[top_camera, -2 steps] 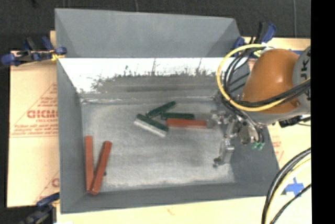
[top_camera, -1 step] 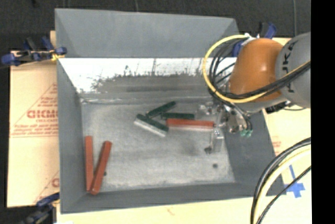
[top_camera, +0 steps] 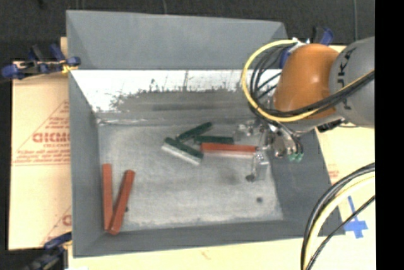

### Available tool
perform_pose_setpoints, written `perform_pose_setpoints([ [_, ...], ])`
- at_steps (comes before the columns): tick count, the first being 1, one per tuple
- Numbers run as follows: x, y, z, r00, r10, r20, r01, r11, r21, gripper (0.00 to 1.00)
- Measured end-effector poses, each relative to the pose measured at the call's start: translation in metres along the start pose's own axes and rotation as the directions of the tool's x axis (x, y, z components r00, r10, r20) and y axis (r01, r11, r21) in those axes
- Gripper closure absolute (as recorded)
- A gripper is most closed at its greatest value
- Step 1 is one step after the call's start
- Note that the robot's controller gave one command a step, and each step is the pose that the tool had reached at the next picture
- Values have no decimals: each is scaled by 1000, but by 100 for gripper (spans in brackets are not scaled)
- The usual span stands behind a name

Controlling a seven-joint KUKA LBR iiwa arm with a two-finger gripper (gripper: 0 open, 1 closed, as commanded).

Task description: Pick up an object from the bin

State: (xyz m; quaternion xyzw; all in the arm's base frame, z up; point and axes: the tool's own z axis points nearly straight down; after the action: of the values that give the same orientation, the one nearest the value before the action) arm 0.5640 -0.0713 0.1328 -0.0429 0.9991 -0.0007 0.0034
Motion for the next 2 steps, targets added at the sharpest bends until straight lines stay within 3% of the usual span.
perform_pose_setpoints([
  [1, 3, 3, -29, 996, -89, -13, 89, 996, -3, 0],
  [2, -13, -9, 61, 997, 79, -1, -79, 997, 0, 100],
])
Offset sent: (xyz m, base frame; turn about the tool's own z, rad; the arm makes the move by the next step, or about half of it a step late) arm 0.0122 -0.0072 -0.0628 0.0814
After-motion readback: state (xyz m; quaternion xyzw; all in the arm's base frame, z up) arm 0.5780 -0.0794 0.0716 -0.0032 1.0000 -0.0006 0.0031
